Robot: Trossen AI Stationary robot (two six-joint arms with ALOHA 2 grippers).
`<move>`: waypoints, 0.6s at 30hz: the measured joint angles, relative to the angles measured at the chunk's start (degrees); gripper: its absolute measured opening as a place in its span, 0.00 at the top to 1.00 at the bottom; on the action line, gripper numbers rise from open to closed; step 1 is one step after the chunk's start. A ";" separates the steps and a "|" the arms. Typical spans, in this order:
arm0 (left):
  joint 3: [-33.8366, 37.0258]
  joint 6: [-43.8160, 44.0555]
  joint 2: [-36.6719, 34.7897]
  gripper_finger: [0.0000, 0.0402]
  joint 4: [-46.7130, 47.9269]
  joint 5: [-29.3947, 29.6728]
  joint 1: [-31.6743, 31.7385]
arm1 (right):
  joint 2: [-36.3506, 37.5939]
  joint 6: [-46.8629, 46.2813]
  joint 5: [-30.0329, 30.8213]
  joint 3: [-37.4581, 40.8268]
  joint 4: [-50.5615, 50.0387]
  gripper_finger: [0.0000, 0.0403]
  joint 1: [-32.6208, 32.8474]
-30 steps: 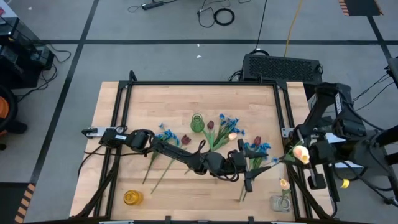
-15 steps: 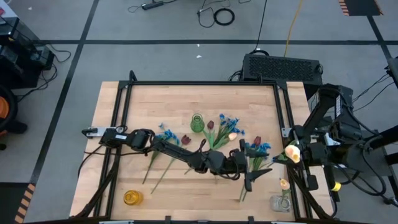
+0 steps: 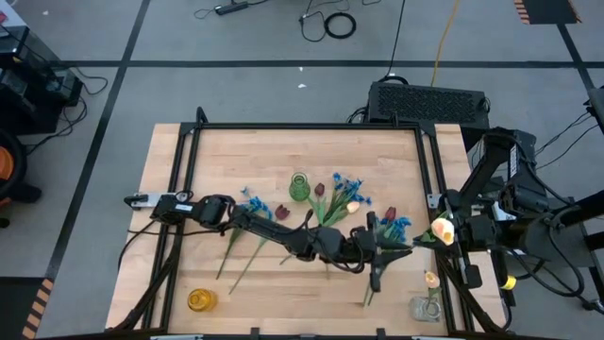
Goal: Sort flowers into vase by color
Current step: Put the bottom yellow flower into the transparent vase
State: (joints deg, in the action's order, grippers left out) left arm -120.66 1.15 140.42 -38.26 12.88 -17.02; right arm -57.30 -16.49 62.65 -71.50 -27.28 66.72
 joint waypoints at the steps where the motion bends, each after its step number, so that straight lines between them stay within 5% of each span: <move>1: 0.00 0.00 0.00 0.94 0.04 -0.04 -0.02 | 0.00 -0.21 0.00 0.00 -0.03 0.98 0.00; 18: -0.04 3.47 0.00 0.98 1.56 0.66 -1.72 | 0.31 -5.10 -1.15 0.00 -1.14 0.84 0.02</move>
State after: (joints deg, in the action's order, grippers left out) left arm -120.70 4.62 140.42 -36.70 13.54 -18.74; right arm -56.99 -21.60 61.50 -71.50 -28.42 66.74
